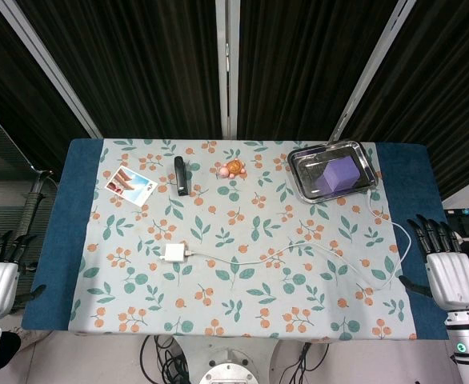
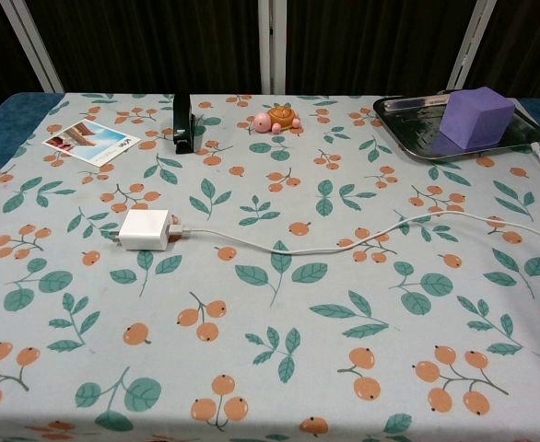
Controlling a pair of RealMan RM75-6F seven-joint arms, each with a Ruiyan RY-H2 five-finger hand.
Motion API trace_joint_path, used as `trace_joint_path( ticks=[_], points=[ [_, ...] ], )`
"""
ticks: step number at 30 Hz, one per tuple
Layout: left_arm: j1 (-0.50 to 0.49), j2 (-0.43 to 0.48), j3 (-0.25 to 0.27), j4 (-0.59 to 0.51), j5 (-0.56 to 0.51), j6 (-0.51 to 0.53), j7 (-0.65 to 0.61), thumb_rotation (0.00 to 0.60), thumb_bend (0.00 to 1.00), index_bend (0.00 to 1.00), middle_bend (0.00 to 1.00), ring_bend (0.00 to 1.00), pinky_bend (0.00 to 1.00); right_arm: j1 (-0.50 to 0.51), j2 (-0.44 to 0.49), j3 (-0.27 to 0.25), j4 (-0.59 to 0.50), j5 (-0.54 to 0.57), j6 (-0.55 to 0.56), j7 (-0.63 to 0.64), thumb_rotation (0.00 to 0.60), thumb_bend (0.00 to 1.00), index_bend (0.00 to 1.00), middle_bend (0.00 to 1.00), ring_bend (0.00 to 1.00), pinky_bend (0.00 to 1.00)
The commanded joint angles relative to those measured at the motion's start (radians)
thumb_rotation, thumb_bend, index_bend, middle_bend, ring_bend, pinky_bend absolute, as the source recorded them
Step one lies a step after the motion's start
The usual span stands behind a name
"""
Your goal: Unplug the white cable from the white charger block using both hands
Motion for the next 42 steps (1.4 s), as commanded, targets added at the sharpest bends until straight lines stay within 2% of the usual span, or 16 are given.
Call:
trace_joint_path(
  ticks=[1, 10, 14, 19, 24, 28, 33, 38, 42],
  points=[
    [-0.001, 0.001, 0.003, 0.0, 0.002, -0.004, 0.001, 0.6, 0.01, 0.16, 0.15, 0.03, 0.02, -0.003, 0.003, -0.004, -0.004, 0.0, 0.0, 0.003, 0.6, 0.0, 0.02, 0.03, 0.0, 0.0],
    [0.0, 0.007, 0.004, -0.008, 0.013, 0.004, 0.006, 0.6, 0.01, 0.16, 0.15, 0.03, 0.03, -0.013, 0.003, -0.006, -0.007, -0.019, 0.028, 0.005, 0.6, 0.0, 0.02, 0.03, 0.0, 0.0],
    [-0.03, 0.023, -0.004, -0.034, 0.039, -0.018, 0.016, 0.6, 0.01, 0.16, 0.15, 0.03, 0.03, -0.018, 0.001, -0.005, -0.006, -0.021, 0.04, 0.006, 0.6, 0.0, 0.02, 0.03, 0.0, 0.0],
    [-0.12, 0.054, -0.024, -0.105, 0.098, -0.1, 0.052, 0.6, 0.01, 0.16, 0.15, 0.03, 0.03, -0.018, 0.01, -0.004, -0.02, -0.035, 0.049, -0.007, 0.6, 0.0, 0.02, 0.03, 0.0, 0.0],
    [-0.26, 0.042, -0.062, -0.152, 0.107, -0.268, 0.041, 0.6, 0.01, 0.17, 0.15, 0.03, 0.03, -0.02, 0.016, 0.002, -0.035, -0.037, 0.06, -0.02, 0.6, 0.0, 0.02, 0.03, 0.0, 0.0],
    [-0.375, -0.024, -0.09, -0.136, 0.068, -0.424, 0.021, 0.6, 0.01, 0.17, 0.15, 0.03, 0.04, -0.02, 0.017, 0.002, -0.043, -0.033, 0.057, -0.029, 0.6, 0.0, 0.02, 0.03, 0.0, 0.0],
    [-0.497, -0.153, -0.106, -0.041, -0.011, -0.598, 0.02, 0.6, 0.01, 0.16, 0.14, 0.03, 0.04, -0.016, 0.019, 0.003, -0.052, -0.018, 0.043, -0.044, 0.6, 0.0, 0.02, 0.03, 0.0, 0.0],
    [-0.561, -0.269, -0.118, 0.069, -0.084, -0.661, 0.063, 0.6, 0.01, 0.14, 0.14, 0.03, 0.04, -0.013, 0.017, 0.005, -0.057, -0.013, 0.037, -0.051, 0.6, 0.0, 0.02, 0.03, 0.0, 0.0],
    [-0.58, -0.313, -0.119, 0.097, -0.124, -0.679, 0.046, 0.6, 0.01, 0.13, 0.13, 0.03, 0.03, -0.018, 0.02, 0.006, -0.059, -0.002, 0.04, -0.053, 0.6, 0.0, 0.02, 0.03, 0.0, 0.0]
  ],
)
